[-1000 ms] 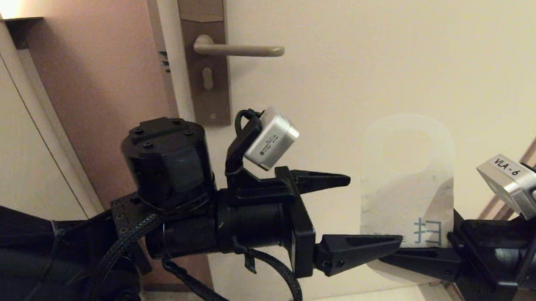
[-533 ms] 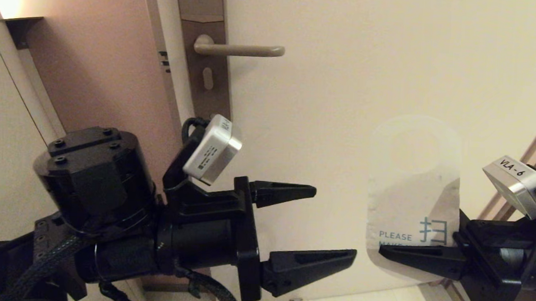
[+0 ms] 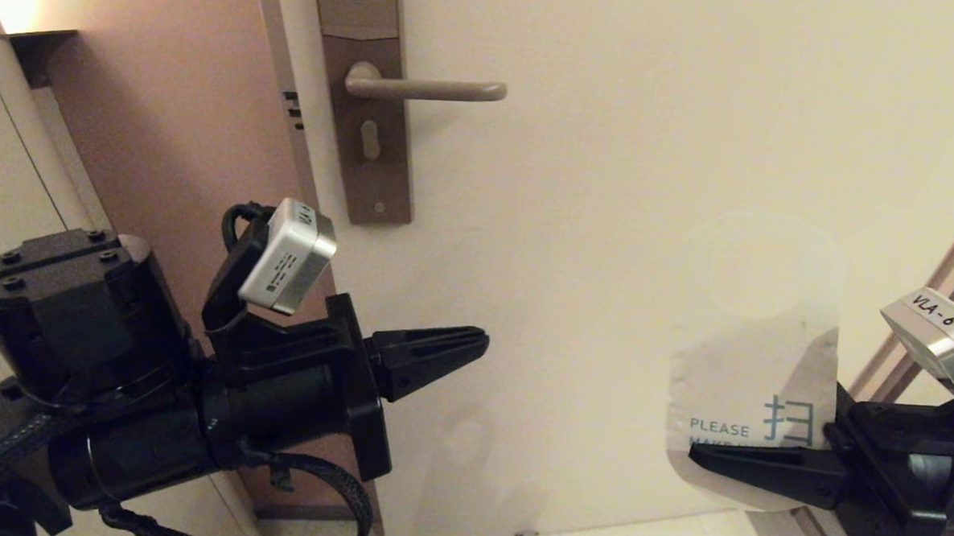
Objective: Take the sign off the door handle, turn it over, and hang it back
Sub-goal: Hang the sign back with the other side facing out
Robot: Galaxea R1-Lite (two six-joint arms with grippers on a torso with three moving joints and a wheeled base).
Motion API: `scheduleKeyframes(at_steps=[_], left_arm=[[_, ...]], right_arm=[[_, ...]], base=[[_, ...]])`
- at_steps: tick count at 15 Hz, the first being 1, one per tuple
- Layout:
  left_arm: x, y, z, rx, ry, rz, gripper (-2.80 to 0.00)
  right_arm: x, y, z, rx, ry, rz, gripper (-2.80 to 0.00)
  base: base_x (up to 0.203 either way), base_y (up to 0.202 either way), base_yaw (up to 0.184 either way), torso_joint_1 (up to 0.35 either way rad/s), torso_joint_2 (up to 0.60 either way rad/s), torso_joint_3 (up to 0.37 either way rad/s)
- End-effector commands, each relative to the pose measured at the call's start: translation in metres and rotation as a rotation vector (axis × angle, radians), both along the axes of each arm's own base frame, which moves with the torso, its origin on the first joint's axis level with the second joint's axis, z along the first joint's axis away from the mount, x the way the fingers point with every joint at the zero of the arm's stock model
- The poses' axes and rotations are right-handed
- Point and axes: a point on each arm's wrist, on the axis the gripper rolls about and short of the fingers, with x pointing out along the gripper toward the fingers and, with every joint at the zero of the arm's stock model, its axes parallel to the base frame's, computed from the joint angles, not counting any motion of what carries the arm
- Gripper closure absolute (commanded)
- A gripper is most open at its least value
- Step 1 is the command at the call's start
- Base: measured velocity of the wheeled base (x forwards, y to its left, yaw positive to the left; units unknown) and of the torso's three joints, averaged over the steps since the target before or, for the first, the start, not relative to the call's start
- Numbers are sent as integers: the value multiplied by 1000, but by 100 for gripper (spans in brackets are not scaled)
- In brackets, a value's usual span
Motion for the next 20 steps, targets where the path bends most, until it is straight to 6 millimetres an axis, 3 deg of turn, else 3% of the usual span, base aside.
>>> scheduleKeyframes(at_steps=[1, 4, 7, 10, 16, 20], left_arm=[[2, 4, -5, 40, -13, 113, 0], [6, 21, -21, 228, -28, 417, 0], [17, 56, -22, 353, -19, 794, 0], [21, 85, -25, 454, -23, 1054, 0], [-15, 139, -38, 502, 12, 1288, 0], [-55, 164, -57, 491, 57, 1408, 0]], right_arm=[[-2, -1, 2, 3, -14, -7, 0], [-1, -3, 2, -2, -15, -41, 0], [1, -8, 2, -3, -15, -76, 0], [5, -14, 1, -6, -13, -117, 0], [13, -28, 1, -26, -12, -269, 0], [17, -36, 1, -27, -12, -315, 0]], base=[[0, 0, 0, 0, 0, 0], [0, 0, 0, 0, 0, 0], [0, 0, 0, 0, 0, 0], [0, 0, 0, 0, 0, 0], [0, 0, 0, 0, 0, 0], [0, 0, 0, 0, 0, 0]])
